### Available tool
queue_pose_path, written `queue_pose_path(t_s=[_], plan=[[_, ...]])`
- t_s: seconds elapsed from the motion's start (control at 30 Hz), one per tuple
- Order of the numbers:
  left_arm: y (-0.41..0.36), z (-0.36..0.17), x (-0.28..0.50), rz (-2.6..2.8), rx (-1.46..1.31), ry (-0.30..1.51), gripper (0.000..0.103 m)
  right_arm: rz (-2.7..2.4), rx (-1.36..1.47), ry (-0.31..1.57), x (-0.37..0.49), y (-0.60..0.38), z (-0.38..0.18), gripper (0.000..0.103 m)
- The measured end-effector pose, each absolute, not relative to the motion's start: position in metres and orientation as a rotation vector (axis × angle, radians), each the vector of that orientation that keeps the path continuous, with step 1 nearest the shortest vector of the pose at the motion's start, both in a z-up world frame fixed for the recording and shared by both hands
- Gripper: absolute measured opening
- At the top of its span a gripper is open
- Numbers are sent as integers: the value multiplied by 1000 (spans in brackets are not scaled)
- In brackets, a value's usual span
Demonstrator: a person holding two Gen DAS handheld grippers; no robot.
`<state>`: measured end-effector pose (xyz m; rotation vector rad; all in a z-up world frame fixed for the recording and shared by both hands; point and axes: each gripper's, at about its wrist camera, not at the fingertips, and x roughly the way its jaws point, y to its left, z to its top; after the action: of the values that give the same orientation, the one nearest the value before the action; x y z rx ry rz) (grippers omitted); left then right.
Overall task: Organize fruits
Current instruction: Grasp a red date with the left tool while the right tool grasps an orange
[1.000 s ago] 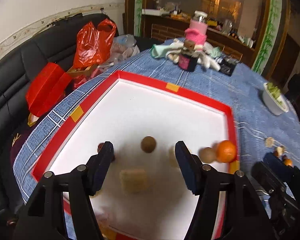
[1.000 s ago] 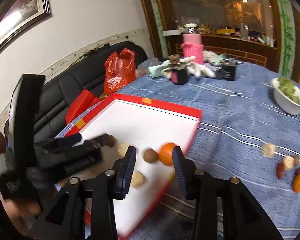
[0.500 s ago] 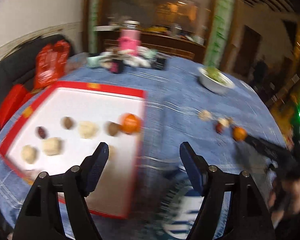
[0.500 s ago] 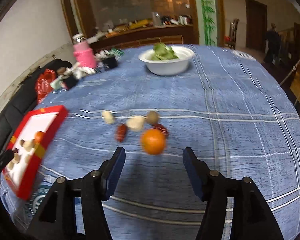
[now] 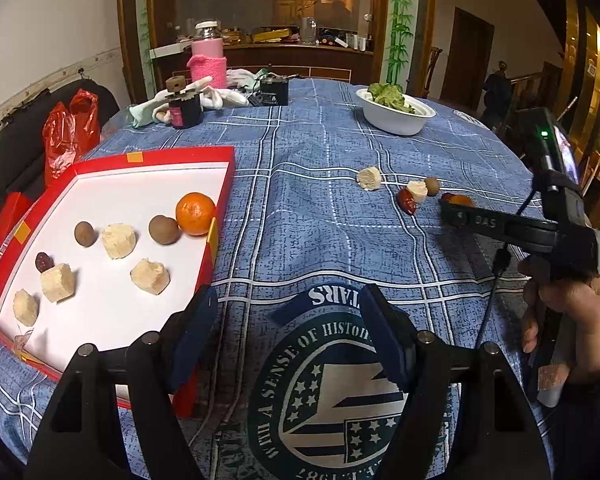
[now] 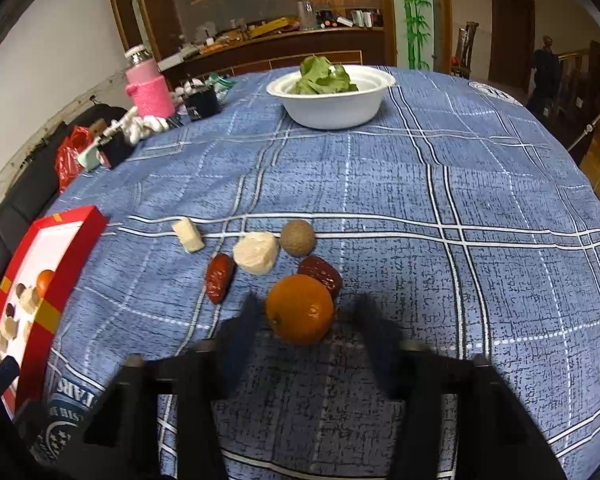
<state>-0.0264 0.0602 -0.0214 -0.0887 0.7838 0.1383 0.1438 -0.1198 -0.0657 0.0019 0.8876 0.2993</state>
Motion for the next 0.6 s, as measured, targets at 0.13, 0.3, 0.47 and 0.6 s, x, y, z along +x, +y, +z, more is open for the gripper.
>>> queue_pose_path(t_s=[0.13, 0.3, 0.47, 0.6], plan=[[61, -22, -22, 128, -99, 788, 73, 286, 24, 888, 140, -129, -63, 33], [51, -20, -1, 96, -111, 805, 73, 285, 81, 847, 127, -149, -51, 33], [32, -20, 35, 66, -114, 823, 73, 293, 122, 798, 120, -163, -44, 33], [4, -27, 69, 29, -86, 835, 73, 317, 150, 772, 120, -169, -41, 33]])
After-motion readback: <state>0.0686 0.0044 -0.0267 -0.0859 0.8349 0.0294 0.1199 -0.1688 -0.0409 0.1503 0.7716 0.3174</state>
